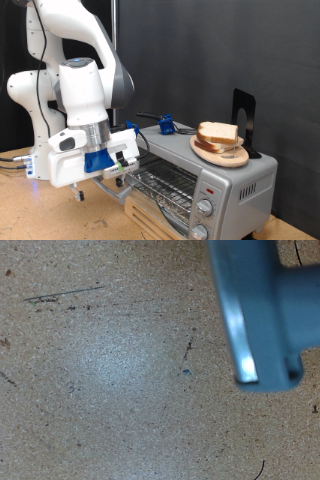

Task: Make a piece of toast with the oven

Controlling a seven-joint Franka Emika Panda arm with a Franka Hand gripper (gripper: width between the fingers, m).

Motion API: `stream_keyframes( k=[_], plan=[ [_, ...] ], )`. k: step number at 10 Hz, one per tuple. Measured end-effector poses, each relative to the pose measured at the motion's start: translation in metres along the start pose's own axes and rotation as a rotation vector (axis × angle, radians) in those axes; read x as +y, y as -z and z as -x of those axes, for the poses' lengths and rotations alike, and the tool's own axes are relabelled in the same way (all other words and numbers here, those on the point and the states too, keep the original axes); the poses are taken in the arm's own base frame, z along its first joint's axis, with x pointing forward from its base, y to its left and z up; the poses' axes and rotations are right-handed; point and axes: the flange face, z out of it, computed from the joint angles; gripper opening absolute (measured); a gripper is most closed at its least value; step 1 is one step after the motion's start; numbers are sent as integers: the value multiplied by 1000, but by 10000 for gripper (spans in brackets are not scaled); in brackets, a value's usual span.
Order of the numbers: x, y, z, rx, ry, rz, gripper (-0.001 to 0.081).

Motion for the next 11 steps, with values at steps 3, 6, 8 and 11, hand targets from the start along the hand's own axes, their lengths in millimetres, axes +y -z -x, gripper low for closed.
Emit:
stream_keyframes(
  k=[3,6,8,11],
  plan=[
    [3,-6,-2,10,4,30,809],
    [7,-17,-8,50,-4,56,809],
    [13,-26,-14,71,3,66,809],
    [23,-46,-22,105,-12,101,809]
  ],
)
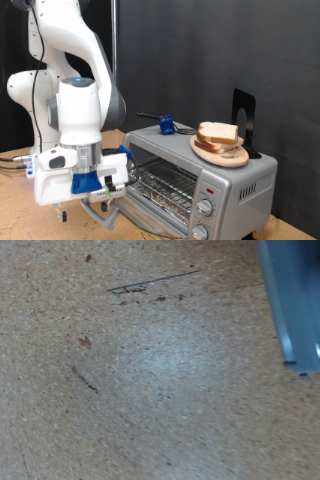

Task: Make a piece of toast with the oven

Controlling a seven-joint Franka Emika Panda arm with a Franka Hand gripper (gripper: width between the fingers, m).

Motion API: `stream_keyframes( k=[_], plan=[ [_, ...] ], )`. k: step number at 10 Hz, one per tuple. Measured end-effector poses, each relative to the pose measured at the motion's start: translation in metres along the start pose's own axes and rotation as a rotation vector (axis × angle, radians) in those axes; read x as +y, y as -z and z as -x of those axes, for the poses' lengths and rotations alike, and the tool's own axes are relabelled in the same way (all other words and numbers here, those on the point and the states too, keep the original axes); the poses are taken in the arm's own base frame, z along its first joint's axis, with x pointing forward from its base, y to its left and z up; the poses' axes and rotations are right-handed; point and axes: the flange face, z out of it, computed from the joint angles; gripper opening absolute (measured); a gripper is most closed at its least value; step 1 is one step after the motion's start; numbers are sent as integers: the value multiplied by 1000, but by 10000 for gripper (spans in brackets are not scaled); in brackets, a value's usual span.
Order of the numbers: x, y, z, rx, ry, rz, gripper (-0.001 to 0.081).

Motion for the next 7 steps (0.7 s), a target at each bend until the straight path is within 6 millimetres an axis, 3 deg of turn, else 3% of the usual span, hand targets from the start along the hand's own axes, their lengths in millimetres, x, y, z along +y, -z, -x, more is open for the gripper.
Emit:
stream_keyframes(
  k=[7],
  plan=[
    [-9,-59,-15,51,-31,31,808]
  ],
)
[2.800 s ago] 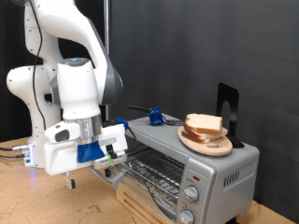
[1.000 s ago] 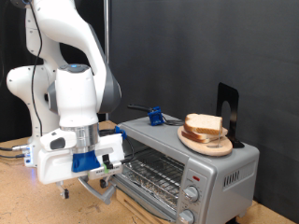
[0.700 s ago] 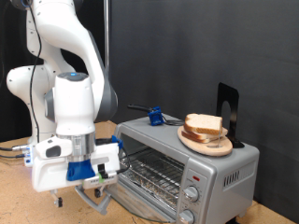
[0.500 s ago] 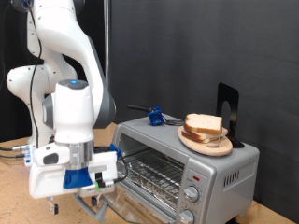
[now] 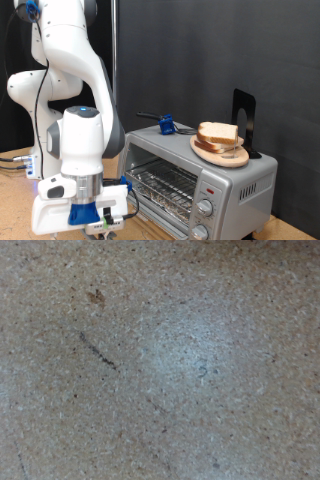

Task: Make a piece of toast with the oven

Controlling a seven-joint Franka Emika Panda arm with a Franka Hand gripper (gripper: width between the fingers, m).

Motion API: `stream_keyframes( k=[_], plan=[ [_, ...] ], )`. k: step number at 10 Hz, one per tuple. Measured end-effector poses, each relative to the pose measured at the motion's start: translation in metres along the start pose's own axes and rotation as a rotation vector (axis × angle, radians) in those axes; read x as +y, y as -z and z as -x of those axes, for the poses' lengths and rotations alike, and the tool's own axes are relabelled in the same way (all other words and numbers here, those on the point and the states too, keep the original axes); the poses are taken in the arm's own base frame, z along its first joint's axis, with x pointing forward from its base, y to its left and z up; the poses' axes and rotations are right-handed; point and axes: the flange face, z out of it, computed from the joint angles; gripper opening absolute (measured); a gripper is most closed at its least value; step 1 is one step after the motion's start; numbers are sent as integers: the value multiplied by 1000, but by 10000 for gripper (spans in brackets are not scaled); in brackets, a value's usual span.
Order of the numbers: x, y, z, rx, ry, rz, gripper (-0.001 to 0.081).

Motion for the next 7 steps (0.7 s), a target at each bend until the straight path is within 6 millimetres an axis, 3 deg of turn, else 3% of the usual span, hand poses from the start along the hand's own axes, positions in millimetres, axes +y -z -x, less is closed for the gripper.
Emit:
stream_keyframes(
  k=[4,7],
  plan=[
    [2,-23,7,12,36,49,808],
    [7,-7,11,21,102,90,808]
  ],
)
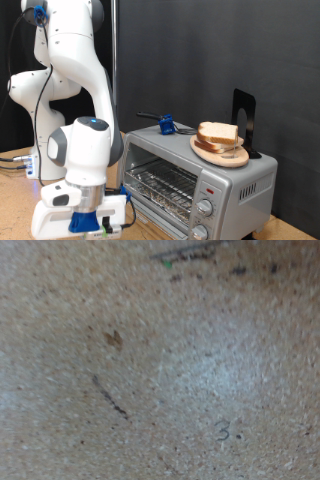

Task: Make a piece of toast with the oven

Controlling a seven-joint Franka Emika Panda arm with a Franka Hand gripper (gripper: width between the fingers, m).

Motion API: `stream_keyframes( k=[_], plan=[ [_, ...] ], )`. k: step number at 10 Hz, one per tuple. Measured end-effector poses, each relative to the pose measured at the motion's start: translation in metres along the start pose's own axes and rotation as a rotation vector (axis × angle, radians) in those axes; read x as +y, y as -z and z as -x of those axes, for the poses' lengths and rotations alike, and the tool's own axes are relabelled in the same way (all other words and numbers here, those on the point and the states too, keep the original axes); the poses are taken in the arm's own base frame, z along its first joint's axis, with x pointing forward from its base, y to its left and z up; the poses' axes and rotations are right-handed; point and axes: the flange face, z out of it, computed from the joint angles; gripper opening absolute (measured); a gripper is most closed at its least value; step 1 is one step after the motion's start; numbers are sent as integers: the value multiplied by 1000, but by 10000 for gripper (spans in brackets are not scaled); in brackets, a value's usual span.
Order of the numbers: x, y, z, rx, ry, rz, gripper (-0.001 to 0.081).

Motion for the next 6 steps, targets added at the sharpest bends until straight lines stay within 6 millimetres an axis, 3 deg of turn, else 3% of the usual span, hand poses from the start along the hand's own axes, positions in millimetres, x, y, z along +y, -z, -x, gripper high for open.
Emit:
stream_keyframes(
  k=[3,6],
  plan=[
    [25,36,3,-26,47,-2,808],
    [48,59,8,-30,66,-6,808]
  ],
)
